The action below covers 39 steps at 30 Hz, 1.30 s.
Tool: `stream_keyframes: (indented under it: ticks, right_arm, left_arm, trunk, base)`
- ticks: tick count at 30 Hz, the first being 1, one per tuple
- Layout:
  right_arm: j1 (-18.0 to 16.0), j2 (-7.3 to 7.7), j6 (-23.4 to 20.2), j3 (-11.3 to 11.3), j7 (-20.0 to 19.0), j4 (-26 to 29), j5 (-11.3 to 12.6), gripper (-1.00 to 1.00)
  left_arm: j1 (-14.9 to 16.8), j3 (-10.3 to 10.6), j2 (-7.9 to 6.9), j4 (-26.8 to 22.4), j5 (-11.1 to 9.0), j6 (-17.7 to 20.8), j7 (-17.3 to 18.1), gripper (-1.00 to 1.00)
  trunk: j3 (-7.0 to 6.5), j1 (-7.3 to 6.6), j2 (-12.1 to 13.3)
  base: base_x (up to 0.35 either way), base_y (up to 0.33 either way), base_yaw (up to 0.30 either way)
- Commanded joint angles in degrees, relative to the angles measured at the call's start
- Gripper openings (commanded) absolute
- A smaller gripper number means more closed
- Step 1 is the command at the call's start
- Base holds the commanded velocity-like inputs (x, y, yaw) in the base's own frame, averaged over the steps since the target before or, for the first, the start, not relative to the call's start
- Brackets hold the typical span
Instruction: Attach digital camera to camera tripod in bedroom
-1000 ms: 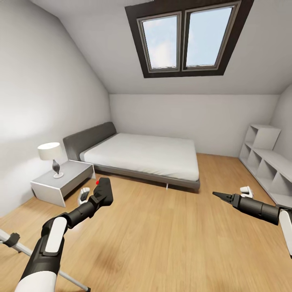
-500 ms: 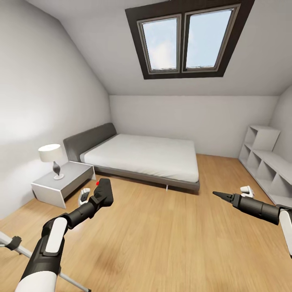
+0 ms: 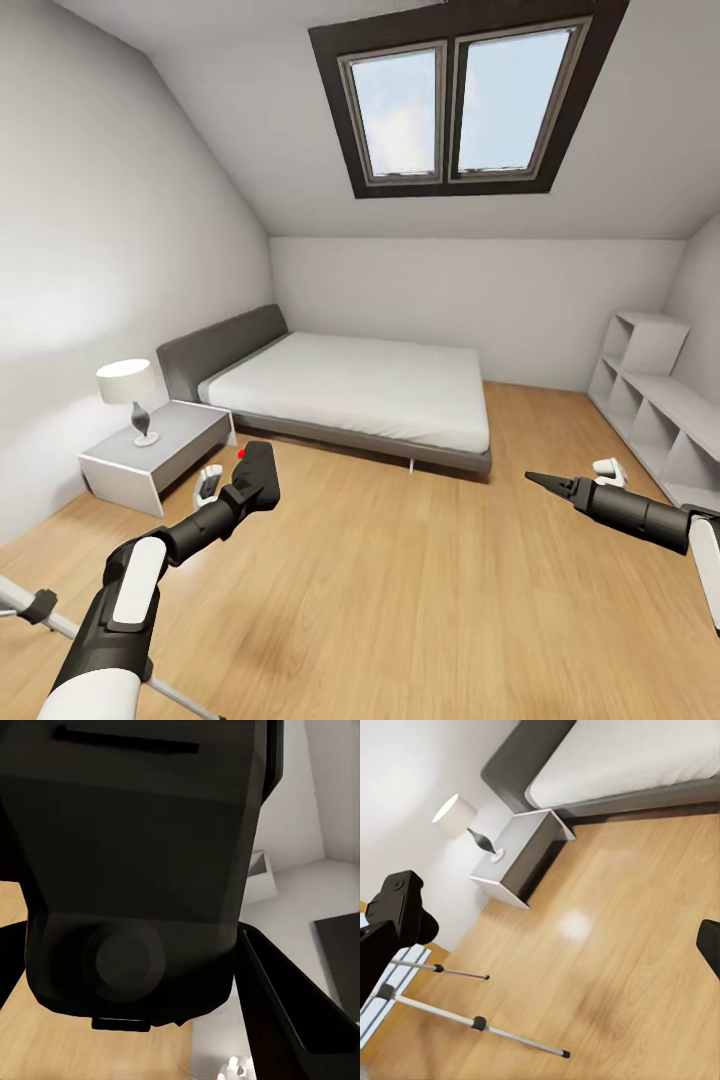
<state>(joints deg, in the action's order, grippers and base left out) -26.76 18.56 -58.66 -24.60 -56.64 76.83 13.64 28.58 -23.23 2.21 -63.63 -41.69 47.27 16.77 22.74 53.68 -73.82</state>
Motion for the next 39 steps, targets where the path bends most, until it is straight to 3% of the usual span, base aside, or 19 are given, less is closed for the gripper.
stream_keyframes:
  ticks: [1, 6, 9, 11, 12, 13, 15, 17, 18, 20, 21, 22, 25, 26, 28, 29, 30, 33, 39]
  right_arm:
    - [-0.1, 0.03, -0.2, -0.1, -0.3, -0.1, -0.2, 1.00]
    - [-0.1, 0.19, 0.1, 0.0, 0.0, -1.0, -0.6, 1.00]
    - [-0.1, 0.23, 0.8, 0.1, 0.4, -2.4, -2.6, 1.00]
    - [-0.1, 0.13, 2.7, 0.1, 0.7, -4.4, -6.5, 1.00]
    - [-0.1, -0.03, 8.4, 0.0, 1.1, -9.6, -14.5, 1.00]
    - [-0.1, -0.04, 9.8, 0.0, 1.2, -11.0, -16.1, 1.00]
    - [-0.1, -0.17, 15.0, 0.0, 1.9, -17.7, -22.8, 1.00]
    - [-0.1, -0.42, 17.4, 0.0, 2.6, -21.8, -26.0, 1.00]
    - [-0.1, -0.88, 19.7, -0.1, 3.6, -26.0, -29.2, 1.00]
    - [-0.1, -1.33, 22.3, -0.1, 4.9, -30.3, -32.2, 1.00]
    - [-0.1, -1.63, 25.4, -0.1, 6.6, -34.6, -35.0, 1.00]
    - [-0.1, -1.75, 27.1, -0.2, 7.7, -36.8, -36.2, 1.00]
    - [-0.1, -1.97, 32.6, -0.3, 11.6, -44.0, -38.9, 1.00]
    - [-0.1, -2.04, 36.1, -0.4, 14.6, -49.7, -40.0, 1.00]
    - [-0.1, -2.05, 39.3, -0.4, 17.9, -56.1, -40.6, 1.00]
    - [-0.1, -2.05, 42.0, -0.5, 21.2, -63.0, -41.1, 1.00]
    - [0.5, -2.46, 47.9, -0.5, 30.0, -73.7, -41.6, 1.00]
    - [3.7, -3.41, 50.9, -0.5, 35.5, -76.6, -41.7, 1.00]
    - [9.7, -6.00, 54.9, -0.6, 40.8, -78.2, -41.6, 1.00]
  left_arm:
    - [0.1, -0.2, 0.09, 0.1, 0.1, 0.4, 0.3, -1.00]
    - [0.2, -0.1, 0.04, 3.6, 0.8, -1.0, 0.1, -1.00]
    - [0.3, 0.0, -0.52, 6.7, 1.3, -2.7, -0.3, -1.00]
    - [0.4, 0.1, -1.49, 9.3, 2.0, -3.7, -1.3, -1.00]
    - [0.5, 0.3, -2.67, 12.8, 3.5, -4.4, -3.7, -1.00]
    - [0.5, 0.3, -2.79, 13.7, 4.0, -4.5, -4.2, -1.00]
    - [0.5, 0.6, -2.98, 19.3, 6.7, -5.2, -5.8, -1.00]
    - [0.5, 0.8, -2.99, 23.4, 9.0, -5.9, -6.3, -1.00]
    - [0.5, 1.1, -2.96, 28.0, 11.8, -7.3, -6.6, -1.00]
    - [0.5, 1.7, -2.93, 33.0, 14.9, -9.5, -6.8, -1.00]
    - [0.5, 2.3, -2.88, 37.9, 18.1, -12.7, -7.0, -1.00]
    - [0.5, 2.6, -2.83, 40.3, 19.7, -14.6, -7.0, -1.00]
    - [0.5, 3.4, -2.65, 47.6, 24.1, -21.0, -7.1, -1.00]
    - [0.5, 3.8, -2.58, 52.7, 26.6, -25.3, -7.2, -1.00]
    - [0.4, 4.0, -2.57, 56.9, 28.7, -29.1, -7.2, -1.00]
    - [0.2, 4.1, -2.57, 59.3, 30.2, -32.1, -7.3, -1.00]
    - [-4.0, 4.3, -2.57, 62.1, 32.0, -36.3, -7.4, -1.00]
    - [-8.6, 4.3, -2.52, 63.0, 32.6, -38.4, -7.4, -1.00]
    - [-12.9, 4.3, -2.53, 63.4, 33.0, -43.6, -7.5, -1.00]
  trunk:
    - [-0.12, -0.22, 0.4]
    - [-1.02, -1.32, 2.4]
    - [-1.55, -1.98, 3.6]
    - [-1.91, -2.42, 4.4]
    - [-2.09, -2.64, 4.8]
    - [-2.27, -2.86, 5.2]
    - [-2.63, -3.30, 6.0]
    - [-2.99, -3.74, 6.8]
    - [-3.17, -3.96, 7.2]
    - [-3.53, -4.40, 8.0]
    - [-3.71, -4.62, 8.4]
    - [-3.89, -4.84, 8.8]
    - [-4.43, -5.50, 10.0]
    - [-4.61, -5.72, 10.4]
    - [-4.97, -6.15, 11.2]
    - [-5.15, -6.37, 11.6]
    - [-5.32, -6.59, 12.0]
    - [-5.86, -7.25, 13.2]
    - [-6.94, -8.57, 15.6]
  base:
    - [0.000, 0.000, 0.000]
    - [0.000, 0.000, 0.000]
    - [0.000, 0.000, 0.000]
    - [0.000, 0.000, 0.000]
    - [0.000, 0.000, 0.000]
    - [0.000, 0.000, 0.000]
    - [0.000, 0.000, 0.000]
    - [0.000, 0.000, 0.000]
    - [0.000, 0.000, 0.000]
    - [0.000, 0.000, 0.000]
    - [0.000, 0.000, 0.000]
    - [0.000, 0.000, 0.000]
    - [0.000, 0.000, 0.000]
    - [0.000, 0.000, 0.000]
    - [0.000, 0.000, 0.000]
    - [0.000, 0.000, 0.000]
    - [0.000, 0.000, 0.000]
    - [0.000, 0.000, 0.000]
    - [0.000, 0.000, 0.000]
